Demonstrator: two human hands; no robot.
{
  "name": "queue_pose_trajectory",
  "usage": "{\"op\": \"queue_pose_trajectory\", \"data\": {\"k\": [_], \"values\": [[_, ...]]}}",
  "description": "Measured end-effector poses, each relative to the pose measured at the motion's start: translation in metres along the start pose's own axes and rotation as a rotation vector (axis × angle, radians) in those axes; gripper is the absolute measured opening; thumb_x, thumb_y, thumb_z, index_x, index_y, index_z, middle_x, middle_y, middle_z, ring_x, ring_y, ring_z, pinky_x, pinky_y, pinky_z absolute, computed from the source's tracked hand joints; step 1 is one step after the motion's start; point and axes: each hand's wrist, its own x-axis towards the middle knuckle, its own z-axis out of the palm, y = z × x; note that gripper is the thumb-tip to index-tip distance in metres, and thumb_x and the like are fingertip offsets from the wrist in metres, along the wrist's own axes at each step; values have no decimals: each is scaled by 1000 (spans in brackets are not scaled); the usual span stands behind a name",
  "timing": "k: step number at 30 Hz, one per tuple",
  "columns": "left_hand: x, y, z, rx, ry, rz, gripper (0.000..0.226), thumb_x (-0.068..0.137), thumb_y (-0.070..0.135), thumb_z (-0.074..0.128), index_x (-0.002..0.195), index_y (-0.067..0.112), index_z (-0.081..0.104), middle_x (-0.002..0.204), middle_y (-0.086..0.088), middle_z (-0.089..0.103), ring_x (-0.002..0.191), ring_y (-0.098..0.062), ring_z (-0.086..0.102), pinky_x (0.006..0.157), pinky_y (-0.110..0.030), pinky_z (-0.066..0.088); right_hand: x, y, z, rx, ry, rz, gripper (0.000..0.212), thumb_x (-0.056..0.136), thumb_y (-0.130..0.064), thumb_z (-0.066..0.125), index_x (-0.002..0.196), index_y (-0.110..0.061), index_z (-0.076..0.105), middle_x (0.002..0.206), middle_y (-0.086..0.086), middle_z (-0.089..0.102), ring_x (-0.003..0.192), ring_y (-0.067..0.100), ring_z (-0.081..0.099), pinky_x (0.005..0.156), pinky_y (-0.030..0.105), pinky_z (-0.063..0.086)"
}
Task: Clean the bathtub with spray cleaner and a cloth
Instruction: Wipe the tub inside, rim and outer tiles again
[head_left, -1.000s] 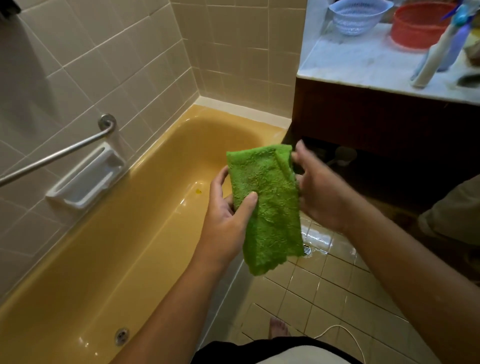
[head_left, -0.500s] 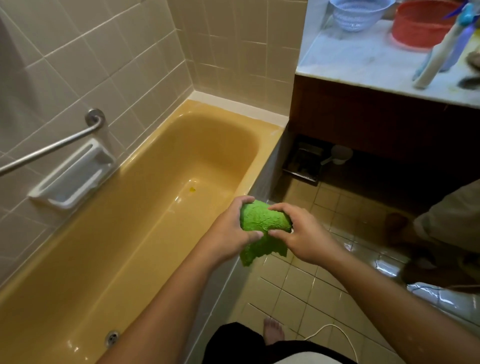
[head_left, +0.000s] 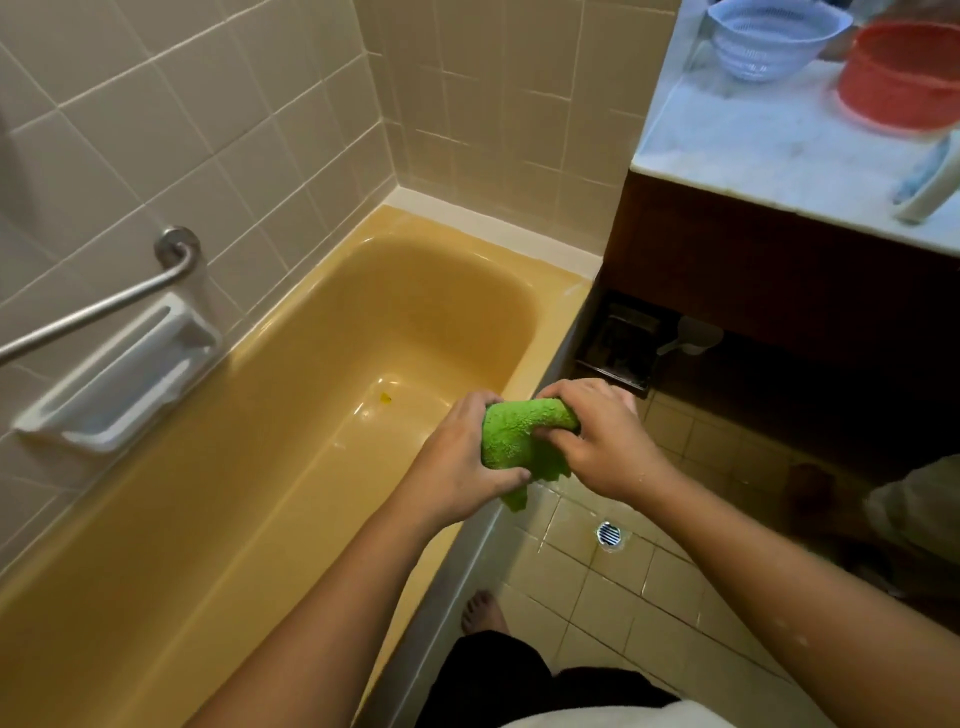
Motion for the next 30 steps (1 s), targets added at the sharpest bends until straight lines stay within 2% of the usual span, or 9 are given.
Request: {"op": "queue_pose_trajectory", "data": {"k": [2, 5, 9, 12, 14, 18, 24, 30], "values": [[21, -10, -10, -10, 28, -16, 66, 76, 31, 86, 127, 32, 44, 114, 9, 53, 98, -12, 54, 72, -19, 39, 28, 2, 3, 13, -3, -27, 21, 97, -34, 67, 118, -34, 64, 110, -22, 63, 111, 4, 51, 109, 36, 26], [52, -22, -28, -26, 41, -21, 58, 78, 23, 82, 124, 33, 47, 102, 8, 60, 86, -14, 57, 63, -15, 37, 69, 6, 4, -4, -5, -74, 24, 97, -34, 68, 120, -31, 64, 108, -23, 63, 98, -3, 50, 106, 41, 37], [96, -34, -45, -6, 59, -20, 48, 79, 24, 81, 120, 33, 56, 90, 9, 66, 79, -14, 61, 62, -25, 43, 118, 21, -3, -53, -30, -141, 26, 95, -35, 70, 119, -35, 62, 96, -29, 57, 89, 2, 53, 95, 43, 47], [132, -40, -46, 64, 80, -54, 39, 79, 32, 82, 108, 37, 56, 85, 10, 66, 77, -14, 61, 61, -31, 45, 154, 38, -5, -97, -84, -203, 30, 95, -34, 71, 124, -32, 63, 107, -21, 67, 97, 9, 62, 92, 41, 51], [156, -43, -43, 97, 100, -96, 39, 80, 32, 81, 105, 37, 53, 86, 9, 66, 80, -18, 61, 64, -35, 49, 181, 53, -5, -103, -127, -217, 34, 95, -31, 71, 128, -29, 63, 116, -11, 70, 104, 13, 65, 93, 40, 53], [207, -46, -31, 112, 118, -186, 44, 76, 24, 78, 109, 36, 52, 93, 5, 66, 85, -24, 61, 70, -41, 53, 241, 89, -5, -142, -235, -273, 39, 95, -25, 71, 133, -29, 61, 122, -9, 70, 110, 16, 64, 95, 38, 52], [270, -64, 5, 96, 200, -299, 50, 77, 19, 76, 120, 32, 54, 104, 3, 65, 94, -26, 59, 76, -42, 51, 330, 147, 4, -221, -423, -480, 39, 92, -17, 73, 129, -22, 63, 115, -4, 71, 105, 19, 64, 90, 34, 47], [312, -111, 64, 162, 315, -399, 54, 87, 17, 67, 136, 30, 48, 119, 2, 60, 108, -26, 55, 78, -40, 49, 388, 196, 46, -264, -584, -610, 41, 87, -5, 67, 127, -15, 62, 114, 3, 71, 104, 24, 62, 89, 39, 47]]}}
